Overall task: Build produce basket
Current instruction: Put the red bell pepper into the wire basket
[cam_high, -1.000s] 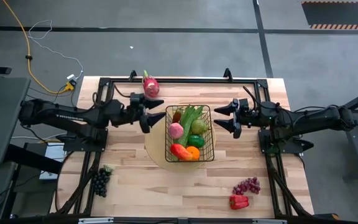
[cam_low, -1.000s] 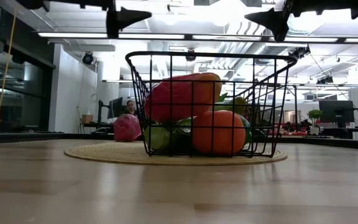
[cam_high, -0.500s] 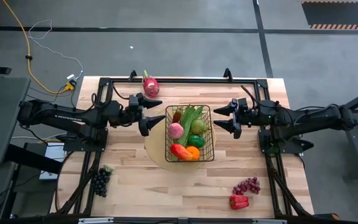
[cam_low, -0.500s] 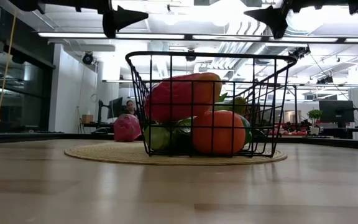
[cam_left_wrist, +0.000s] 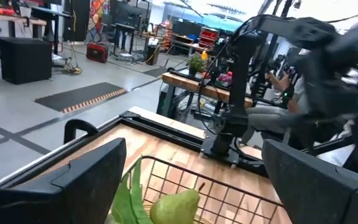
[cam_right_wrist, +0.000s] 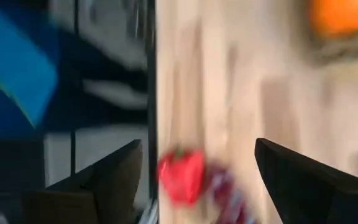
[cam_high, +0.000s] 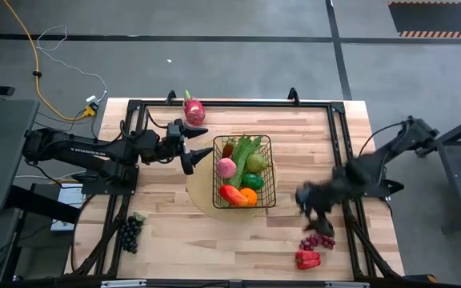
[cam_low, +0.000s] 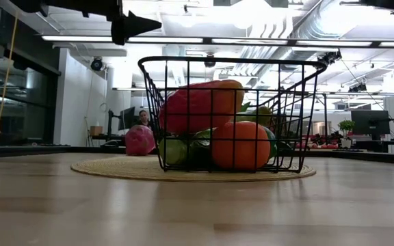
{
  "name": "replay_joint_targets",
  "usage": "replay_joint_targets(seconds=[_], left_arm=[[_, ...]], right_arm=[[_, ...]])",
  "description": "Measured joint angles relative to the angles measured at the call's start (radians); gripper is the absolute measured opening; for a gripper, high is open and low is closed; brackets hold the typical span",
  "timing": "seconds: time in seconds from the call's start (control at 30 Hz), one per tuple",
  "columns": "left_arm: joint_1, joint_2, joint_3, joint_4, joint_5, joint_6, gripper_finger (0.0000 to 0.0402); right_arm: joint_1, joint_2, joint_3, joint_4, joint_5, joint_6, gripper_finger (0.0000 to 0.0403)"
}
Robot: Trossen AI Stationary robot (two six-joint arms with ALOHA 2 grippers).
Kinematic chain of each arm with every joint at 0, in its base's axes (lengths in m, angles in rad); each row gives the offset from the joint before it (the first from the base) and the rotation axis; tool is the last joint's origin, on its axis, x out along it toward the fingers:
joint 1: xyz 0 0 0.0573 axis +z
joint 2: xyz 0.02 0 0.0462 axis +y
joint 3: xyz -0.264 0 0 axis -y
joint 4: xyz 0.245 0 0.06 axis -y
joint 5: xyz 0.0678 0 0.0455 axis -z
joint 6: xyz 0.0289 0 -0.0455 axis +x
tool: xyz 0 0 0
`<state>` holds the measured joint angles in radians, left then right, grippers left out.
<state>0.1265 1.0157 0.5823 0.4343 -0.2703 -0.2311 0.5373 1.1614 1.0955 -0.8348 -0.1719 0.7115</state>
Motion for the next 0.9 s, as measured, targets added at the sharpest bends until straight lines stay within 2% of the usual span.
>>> replay_joint_targets(seconds=[0.2,0.37,0.63,0.9], left_arm=[[0.0,0.0,0.0,-0.001,-0.006,0.044,0.0365],[0.0,0.0,0.0,-0.004,-0.007,0.077,0.0365],[0.0,0.0,0.0,-0.004,-0.04,0.104,0.0365],[0.0,0.0,0.0,-0.004,-0.056,0.104,0.0365]], right_arm=[[0.228,0.183,0.016,-0.013,0.014,0.168,0.03],[0.338,0.332,0.016,0.02,0.017,0.232,0.03],[0.38,0.499,0.016,0.098,0.057,0.278,0.03],[0.38,0.573,0.02,0.165,0.07,0.276,0.03]])
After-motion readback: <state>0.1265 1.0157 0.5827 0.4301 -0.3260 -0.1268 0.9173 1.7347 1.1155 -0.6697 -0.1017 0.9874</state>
